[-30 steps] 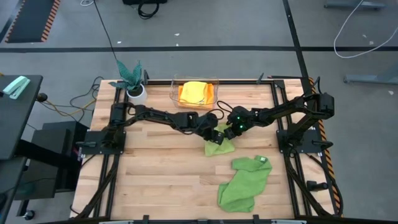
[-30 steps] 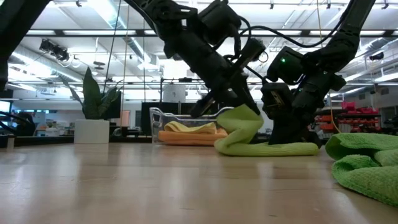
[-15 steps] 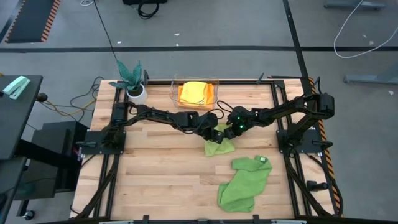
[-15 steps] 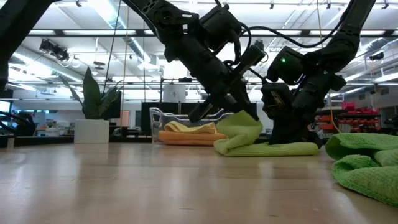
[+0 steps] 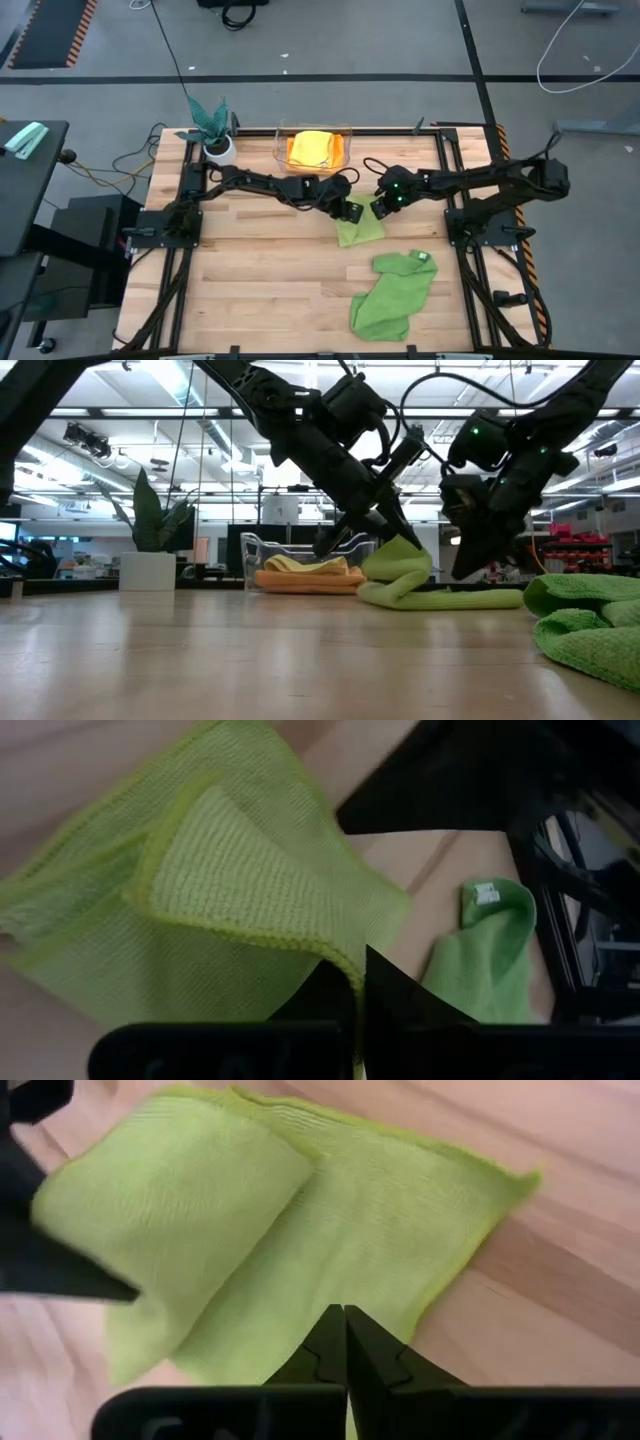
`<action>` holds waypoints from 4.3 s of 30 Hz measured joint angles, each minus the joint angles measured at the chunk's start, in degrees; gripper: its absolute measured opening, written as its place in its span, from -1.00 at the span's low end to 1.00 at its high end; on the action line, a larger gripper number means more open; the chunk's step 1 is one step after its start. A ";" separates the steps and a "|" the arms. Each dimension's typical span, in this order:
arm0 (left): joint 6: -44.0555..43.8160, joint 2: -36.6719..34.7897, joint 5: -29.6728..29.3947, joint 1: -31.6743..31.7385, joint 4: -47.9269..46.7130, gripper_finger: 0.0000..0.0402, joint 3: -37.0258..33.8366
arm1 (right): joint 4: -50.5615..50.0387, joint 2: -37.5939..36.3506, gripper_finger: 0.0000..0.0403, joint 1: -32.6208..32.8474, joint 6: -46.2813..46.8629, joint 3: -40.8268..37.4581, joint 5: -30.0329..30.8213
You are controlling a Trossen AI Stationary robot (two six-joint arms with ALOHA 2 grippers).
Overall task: Fold microfiber towels
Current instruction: Fold the light green towel
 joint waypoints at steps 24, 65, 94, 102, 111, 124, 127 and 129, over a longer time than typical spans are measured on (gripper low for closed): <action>-2.93 4.52 1.58 1.39 7.09 -0.96 1.34 | -4.39 2.82 -0.99 0.04 -3.90 0.21 0.73; 12.38 7.91 6.08 3.74 -7.27 -0.27 15.21 | -7.79 1.23 -0.97 0.04 -2.79 0.27 2.26; 27.26 7.89 -1.69 4.21 -41.07 -0.52 26.08 | -16.29 -14.89 -0.99 -1.18 -1.01 3.95 3.33; 31.79 8.36 -4.28 3.84 -44.92 -0.62 25.73 | -16.30 -4.16 -0.99 -3.05 -5.04 12.24 2.85; 36.59 8.37 -6.18 2.97 -54.86 -0.73 25.75 | -15.24 2.79 -0.99 -3.33 -4.93 12.93 0.01; 40.67 8.18 -10.23 8.46 -68.18 -0.89 25.75 | -13.75 1.46 -0.99 0.93 -3.31 12.97 0.81; 41.25 7.79 -10.20 10.71 -69.13 -0.93 25.75 | -13.36 1.46 -0.99 1.66 -3.57 13.30 1.77; 41.88 7.28 -10.35 12.07 -69.38 -0.95 25.75 | -13.36 1.76 -0.99 1.81 -4.68 14.54 1.97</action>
